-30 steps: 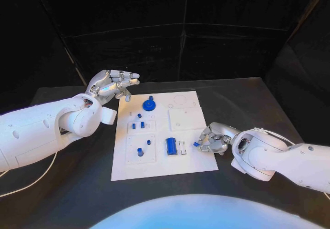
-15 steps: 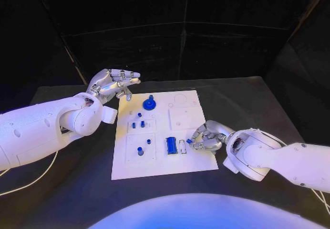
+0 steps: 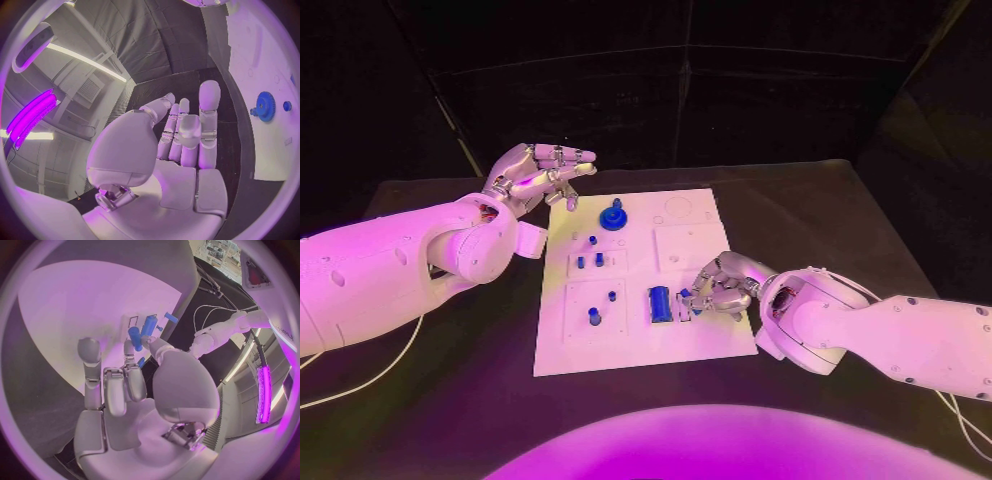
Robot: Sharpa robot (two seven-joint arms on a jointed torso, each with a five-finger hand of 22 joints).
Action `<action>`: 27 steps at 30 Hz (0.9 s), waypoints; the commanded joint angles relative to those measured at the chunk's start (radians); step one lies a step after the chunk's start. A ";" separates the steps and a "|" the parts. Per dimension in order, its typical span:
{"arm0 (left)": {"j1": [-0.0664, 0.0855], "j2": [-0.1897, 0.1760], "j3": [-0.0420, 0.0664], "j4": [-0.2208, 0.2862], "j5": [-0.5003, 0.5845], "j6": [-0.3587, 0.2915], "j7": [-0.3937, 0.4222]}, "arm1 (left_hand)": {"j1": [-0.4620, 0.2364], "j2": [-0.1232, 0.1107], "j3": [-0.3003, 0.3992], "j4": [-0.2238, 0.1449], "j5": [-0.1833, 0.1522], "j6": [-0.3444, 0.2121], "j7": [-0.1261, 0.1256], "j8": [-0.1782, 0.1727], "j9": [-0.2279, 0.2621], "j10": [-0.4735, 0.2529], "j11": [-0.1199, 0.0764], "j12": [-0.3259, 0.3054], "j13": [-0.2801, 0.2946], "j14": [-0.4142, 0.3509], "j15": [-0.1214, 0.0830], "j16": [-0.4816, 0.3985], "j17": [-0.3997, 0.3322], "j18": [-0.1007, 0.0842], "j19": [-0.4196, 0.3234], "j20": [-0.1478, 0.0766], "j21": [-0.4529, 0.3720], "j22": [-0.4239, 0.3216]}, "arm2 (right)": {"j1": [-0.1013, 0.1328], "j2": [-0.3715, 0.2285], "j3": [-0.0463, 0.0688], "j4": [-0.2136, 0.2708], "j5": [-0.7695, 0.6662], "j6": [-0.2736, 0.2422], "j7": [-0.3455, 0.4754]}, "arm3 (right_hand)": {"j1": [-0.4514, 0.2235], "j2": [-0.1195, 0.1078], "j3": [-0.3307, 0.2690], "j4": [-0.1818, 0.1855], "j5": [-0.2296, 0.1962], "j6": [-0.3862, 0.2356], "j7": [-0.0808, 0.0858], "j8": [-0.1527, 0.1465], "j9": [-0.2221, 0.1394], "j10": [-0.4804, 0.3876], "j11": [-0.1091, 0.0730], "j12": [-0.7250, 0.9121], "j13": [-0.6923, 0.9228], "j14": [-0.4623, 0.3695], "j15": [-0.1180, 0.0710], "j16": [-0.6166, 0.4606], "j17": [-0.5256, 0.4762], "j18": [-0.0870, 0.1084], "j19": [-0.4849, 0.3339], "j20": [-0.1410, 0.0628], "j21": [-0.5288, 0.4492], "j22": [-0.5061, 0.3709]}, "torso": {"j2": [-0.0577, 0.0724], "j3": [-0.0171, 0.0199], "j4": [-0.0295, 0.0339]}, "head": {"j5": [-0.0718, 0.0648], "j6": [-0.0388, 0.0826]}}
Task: Assemble the parts on the task board
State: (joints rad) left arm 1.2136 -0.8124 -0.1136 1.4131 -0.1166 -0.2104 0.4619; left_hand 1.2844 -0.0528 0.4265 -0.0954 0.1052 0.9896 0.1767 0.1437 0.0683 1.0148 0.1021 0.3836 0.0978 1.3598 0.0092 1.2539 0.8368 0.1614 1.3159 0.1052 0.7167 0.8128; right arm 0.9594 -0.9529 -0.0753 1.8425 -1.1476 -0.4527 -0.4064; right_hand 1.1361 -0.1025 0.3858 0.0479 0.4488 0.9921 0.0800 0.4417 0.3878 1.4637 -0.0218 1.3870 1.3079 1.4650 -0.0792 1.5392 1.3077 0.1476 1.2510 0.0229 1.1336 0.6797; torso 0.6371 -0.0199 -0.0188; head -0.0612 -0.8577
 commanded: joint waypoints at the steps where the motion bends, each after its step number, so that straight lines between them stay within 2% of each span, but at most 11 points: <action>1: 0.001 0.001 0.000 0.001 0.002 0.012 0.003 | 0.004 0.005 0.005 -0.001 0.003 -0.005 -0.002 0.006 0.001 -0.006 -0.002 0.005 0.002 -0.002 0.002 0.006 -0.001 0.008 -0.005 0.003 -0.006 -0.001 | 0.001 0.005 0.000 -0.004 -0.056 0.022 -0.047 | -0.020 -0.001 -0.021 0.009 0.009 0.043 -0.037 0.008 0.015 0.016 -0.008 0.003 0.104 0.095 -0.010 0.004 0.210 -0.002 0.009 0.000 0.004 0.006 | -0.001 -0.0001 0.0003 | 0.001 0.000; 10: 0.001 0.002 0.000 0.001 0.002 0.015 -0.001 | 0.002 0.004 0.005 0.000 0.002 -0.008 0.000 0.006 0.000 -0.008 0.000 0.006 0.002 -0.002 0.003 0.006 -0.002 0.007 -0.005 0.004 -0.007 -0.002 | 0.001 0.020 0.000 -0.012 -0.106 0.033 -0.082 | -0.037 0.002 -0.065 0.029 0.015 0.065 -0.052 0.036 0.033 0.023 -0.020 0.012 0.113 0.096 -0.021 0.008 0.217 -0.003 0.016 -0.010 0.008 0.016 | 0.001 0.0004 -0.0005 | 0.004 0.001; 15: 0.001 0.002 0.000 0.001 0.002 0.016 -0.003 | 0.001 0.004 0.004 0.000 0.002 -0.009 0.000 0.006 0.000 -0.009 0.000 0.006 0.002 -0.002 0.004 0.005 -0.003 0.007 -0.005 0.004 -0.007 -0.001 | 0.001 0.026 0.000 -0.018 -0.118 0.044 -0.096 | -0.038 0.003 -0.074 0.033 0.015 0.067 -0.054 0.042 0.037 0.024 -0.022 0.013 0.113 0.096 -0.022 0.008 0.217 -0.004 0.017 -0.011 0.008 0.017 | 0.000 -0.0004 0.0000 | 0.004 -0.001; 22: 0.001 0.002 0.000 0.001 0.002 0.017 -0.003 | 0.001 0.004 0.004 0.000 0.002 -0.009 0.000 0.006 0.000 -0.009 0.000 0.006 0.002 -0.002 0.004 0.005 -0.003 0.007 -0.005 0.004 -0.007 -0.001 | 0.001 0.043 0.000 -0.024 -0.128 0.071 -0.105 | -0.038 0.000 -0.081 0.034 0.015 0.064 -0.055 0.044 0.039 0.023 -0.023 0.011 0.112 0.096 -0.023 0.007 0.215 -0.003 0.015 -0.012 0.006 0.013 | 0.000 0.0010 -0.0010 | 0.006 -0.005; 27: 0.001 0.002 0.000 0.000 0.002 0.017 -0.003 | 0.001 0.004 0.004 0.000 0.002 -0.009 0.000 0.006 0.000 -0.009 0.000 0.006 0.002 -0.002 0.004 0.005 -0.003 0.007 -0.005 0.004 -0.007 -0.001 | 0.001 0.052 0.000 -0.026 -0.137 0.095 -0.115 | -0.037 0.000 -0.081 0.033 0.015 0.064 -0.055 0.045 0.039 0.024 -0.023 0.012 0.113 0.096 -0.023 0.007 0.215 -0.003 0.016 -0.012 0.006 0.014 | 0.000 0.0001 -0.0008 | 0.005 -0.007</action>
State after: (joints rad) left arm 1.2137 -0.8108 -0.1136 1.4123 -0.1166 -0.2064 0.4567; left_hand 1.2844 -0.0528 0.4265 -0.0954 0.1052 0.9897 0.1767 0.1437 0.0683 1.0148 0.1020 0.3836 0.0978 1.3598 0.0091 1.2540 0.8348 0.1613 1.3160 0.1051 0.7126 0.8129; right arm 0.9593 -0.9015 -0.0751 1.8170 -1.2636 -0.3935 -0.5077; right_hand 1.1044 -0.1046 0.3097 0.0809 0.4619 1.0523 0.0269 0.4823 0.4291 1.4667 -0.0360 1.3939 1.3078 1.4633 -0.0951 1.5430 1.3075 0.1477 1.2634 0.0105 1.1382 0.6931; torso 0.6375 -0.0195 -0.0194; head -0.0555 -0.8642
